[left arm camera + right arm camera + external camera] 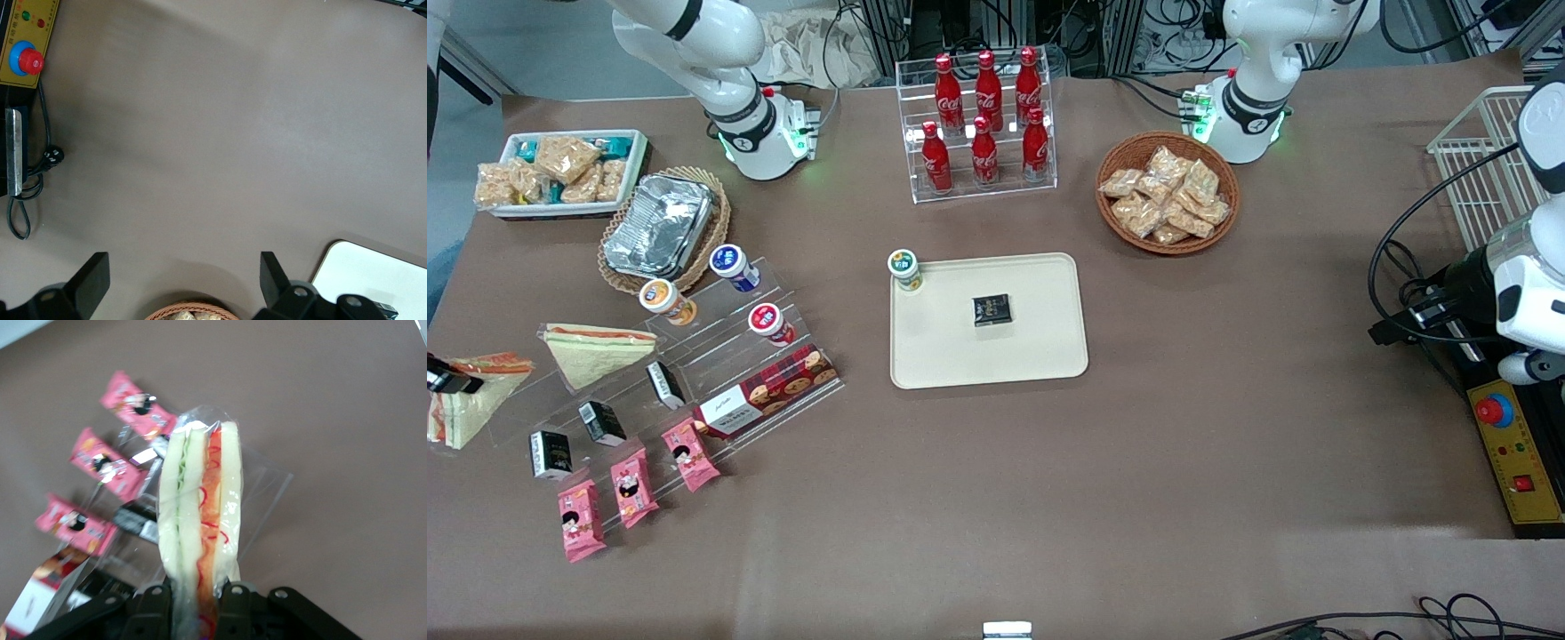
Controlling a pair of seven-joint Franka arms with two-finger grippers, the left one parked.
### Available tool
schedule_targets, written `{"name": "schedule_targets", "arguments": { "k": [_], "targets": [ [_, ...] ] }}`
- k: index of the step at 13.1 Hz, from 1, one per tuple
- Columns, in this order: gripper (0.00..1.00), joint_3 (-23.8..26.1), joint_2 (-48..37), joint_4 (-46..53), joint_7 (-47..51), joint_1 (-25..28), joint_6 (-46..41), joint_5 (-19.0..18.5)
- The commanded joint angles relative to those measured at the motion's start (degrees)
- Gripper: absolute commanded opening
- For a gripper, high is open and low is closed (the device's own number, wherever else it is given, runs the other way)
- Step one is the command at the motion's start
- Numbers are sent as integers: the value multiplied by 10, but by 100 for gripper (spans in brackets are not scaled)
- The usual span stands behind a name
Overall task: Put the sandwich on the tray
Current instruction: 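Lift the held sandwich up off the rack with the right gripper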
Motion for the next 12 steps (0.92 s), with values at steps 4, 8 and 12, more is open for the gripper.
{"name": "schedule_targets", "arguments": {
  "k": [4, 8, 12],
  "targets": [
    [6, 1, -62, -3, -114, 74, -48, 9],
    [0, 1, -83, -2, -111, 189, -103, -31],
    [0, 1, -67, -2, -119, 323, -99, -34]
  ]
}}
